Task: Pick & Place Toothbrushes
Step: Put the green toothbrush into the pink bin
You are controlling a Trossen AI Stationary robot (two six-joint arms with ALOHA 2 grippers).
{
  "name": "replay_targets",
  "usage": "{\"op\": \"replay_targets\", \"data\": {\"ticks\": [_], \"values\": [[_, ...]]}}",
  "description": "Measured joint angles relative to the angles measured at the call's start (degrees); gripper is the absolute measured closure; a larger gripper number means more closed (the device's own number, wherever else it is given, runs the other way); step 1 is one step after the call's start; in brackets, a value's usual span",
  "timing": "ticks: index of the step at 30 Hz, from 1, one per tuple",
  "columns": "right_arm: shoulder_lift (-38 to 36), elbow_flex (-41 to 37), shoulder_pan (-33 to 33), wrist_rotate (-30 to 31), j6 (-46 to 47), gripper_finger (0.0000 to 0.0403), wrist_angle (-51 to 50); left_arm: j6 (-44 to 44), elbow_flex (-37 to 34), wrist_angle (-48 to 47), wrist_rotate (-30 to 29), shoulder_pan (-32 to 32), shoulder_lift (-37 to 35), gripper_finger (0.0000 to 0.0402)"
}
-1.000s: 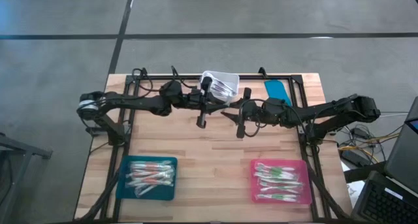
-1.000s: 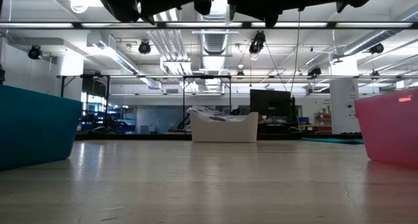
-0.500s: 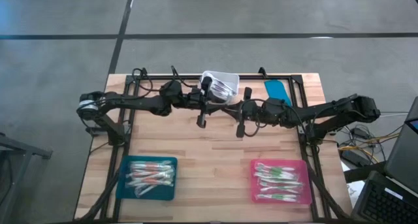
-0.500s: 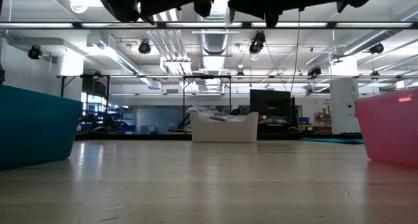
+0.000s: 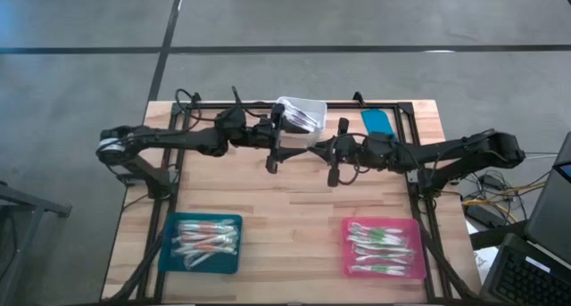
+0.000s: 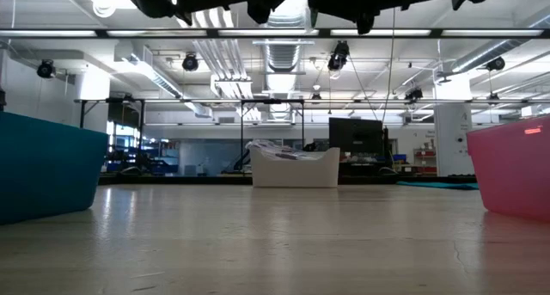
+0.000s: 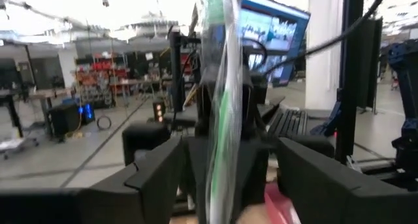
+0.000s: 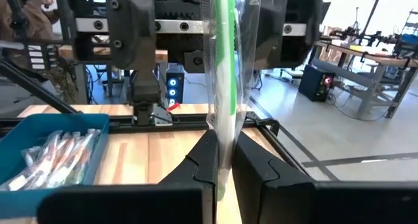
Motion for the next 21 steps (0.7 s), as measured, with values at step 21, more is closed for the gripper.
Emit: {"op": "replay_targets", "data": {"ticks": [21], "values": [[-19.45, 0.08, 9.50, -0.76, 0.97, 0.0385, -37.34, 1.04, -0.37, -22.06, -10.52, 2.62, -7.28, 0.0151]]}}
